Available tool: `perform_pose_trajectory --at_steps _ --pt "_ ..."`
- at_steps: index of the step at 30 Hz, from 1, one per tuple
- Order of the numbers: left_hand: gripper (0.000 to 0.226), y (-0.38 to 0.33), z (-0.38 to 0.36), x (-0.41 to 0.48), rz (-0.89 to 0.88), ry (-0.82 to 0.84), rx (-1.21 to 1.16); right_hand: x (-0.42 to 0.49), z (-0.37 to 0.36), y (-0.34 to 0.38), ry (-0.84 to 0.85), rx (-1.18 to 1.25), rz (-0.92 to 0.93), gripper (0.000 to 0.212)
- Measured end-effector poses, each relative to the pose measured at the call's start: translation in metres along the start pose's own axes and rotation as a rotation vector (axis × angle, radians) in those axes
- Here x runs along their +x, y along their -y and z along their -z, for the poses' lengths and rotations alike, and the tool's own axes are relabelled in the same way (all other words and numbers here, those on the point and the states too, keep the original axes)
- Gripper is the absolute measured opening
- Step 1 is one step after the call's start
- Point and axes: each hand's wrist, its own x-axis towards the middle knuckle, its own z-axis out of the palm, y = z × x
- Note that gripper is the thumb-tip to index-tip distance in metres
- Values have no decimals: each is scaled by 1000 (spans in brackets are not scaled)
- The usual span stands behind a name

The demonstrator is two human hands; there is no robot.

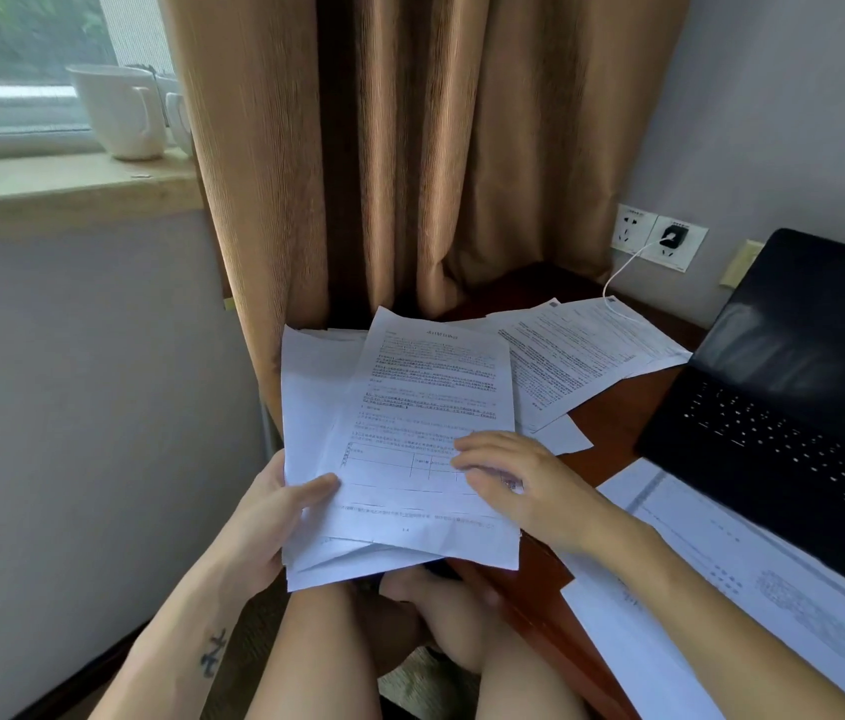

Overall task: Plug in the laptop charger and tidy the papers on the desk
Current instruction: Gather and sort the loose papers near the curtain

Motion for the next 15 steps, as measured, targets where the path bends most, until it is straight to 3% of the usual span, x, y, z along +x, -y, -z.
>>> perform_pose_trajectory --at_steps 4,8,11,15 --pt "39 3 0 2 -14 0 -5 14 -5 -17 -196 -42 -208 30" --pt "38 7 2 3 -28 -3 7 34 -3 -19 -259 389 -475 47" --pt "39 8 2 4 -33 -8 13 45 -5 -21 -377 559 -530 48" --pt "38 8 1 5 -47 -31 16 48 -4 -23 -513 521 -542 36"
